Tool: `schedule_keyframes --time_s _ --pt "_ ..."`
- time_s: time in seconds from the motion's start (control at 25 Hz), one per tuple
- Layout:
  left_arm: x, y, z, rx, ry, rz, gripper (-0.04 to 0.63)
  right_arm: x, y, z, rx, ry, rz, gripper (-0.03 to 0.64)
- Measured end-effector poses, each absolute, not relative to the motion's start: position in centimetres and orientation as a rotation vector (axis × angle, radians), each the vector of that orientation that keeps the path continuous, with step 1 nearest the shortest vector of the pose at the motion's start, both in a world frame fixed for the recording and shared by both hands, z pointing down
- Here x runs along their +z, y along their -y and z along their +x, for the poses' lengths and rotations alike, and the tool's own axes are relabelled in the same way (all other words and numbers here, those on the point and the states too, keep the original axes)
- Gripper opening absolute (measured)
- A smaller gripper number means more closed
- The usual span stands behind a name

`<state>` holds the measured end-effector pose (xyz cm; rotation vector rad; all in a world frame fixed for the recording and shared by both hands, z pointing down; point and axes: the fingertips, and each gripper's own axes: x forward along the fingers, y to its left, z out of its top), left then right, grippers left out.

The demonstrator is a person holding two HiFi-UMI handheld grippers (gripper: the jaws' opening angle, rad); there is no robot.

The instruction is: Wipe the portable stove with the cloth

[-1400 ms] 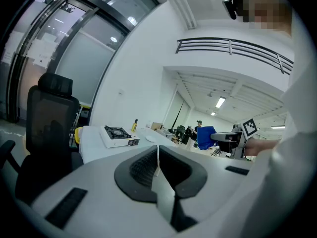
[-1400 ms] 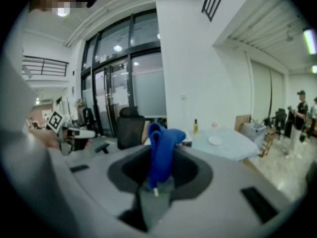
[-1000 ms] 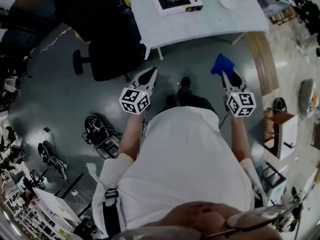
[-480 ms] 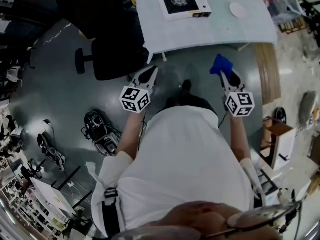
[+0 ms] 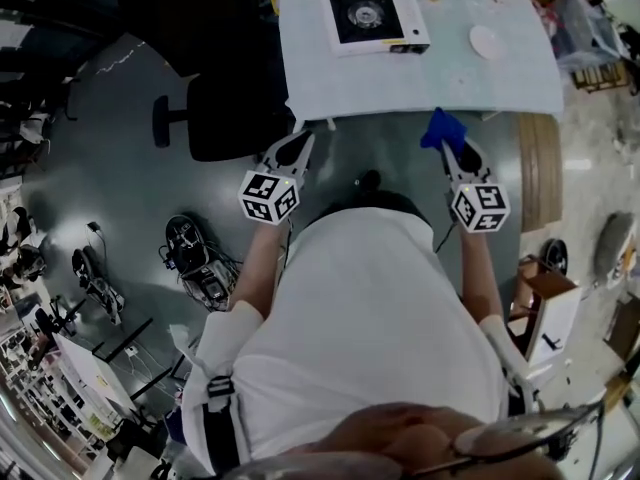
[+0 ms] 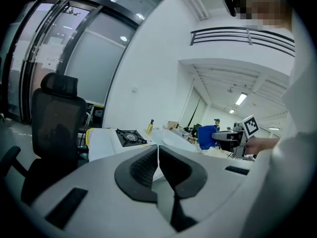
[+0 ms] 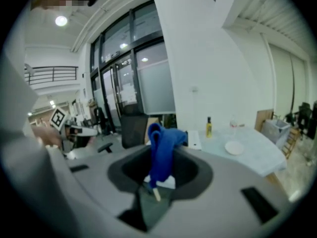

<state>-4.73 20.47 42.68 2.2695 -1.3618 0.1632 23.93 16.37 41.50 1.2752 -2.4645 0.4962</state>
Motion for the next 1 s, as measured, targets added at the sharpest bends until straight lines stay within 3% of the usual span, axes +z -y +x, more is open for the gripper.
schedule_keyframes --time_s 0.52,1.0 --pt "44.2 -16.5 -0.7 0.209 1.453 2.195 0.038 46.1 -10.1 27.9 0.527 2.491 1.103 0.123" --pt "44.2 -14.1 0.4 0.278 1.438 2.208 0.038 47.5 -7.5 27.1 0.554 2.492 1.075 0.123"
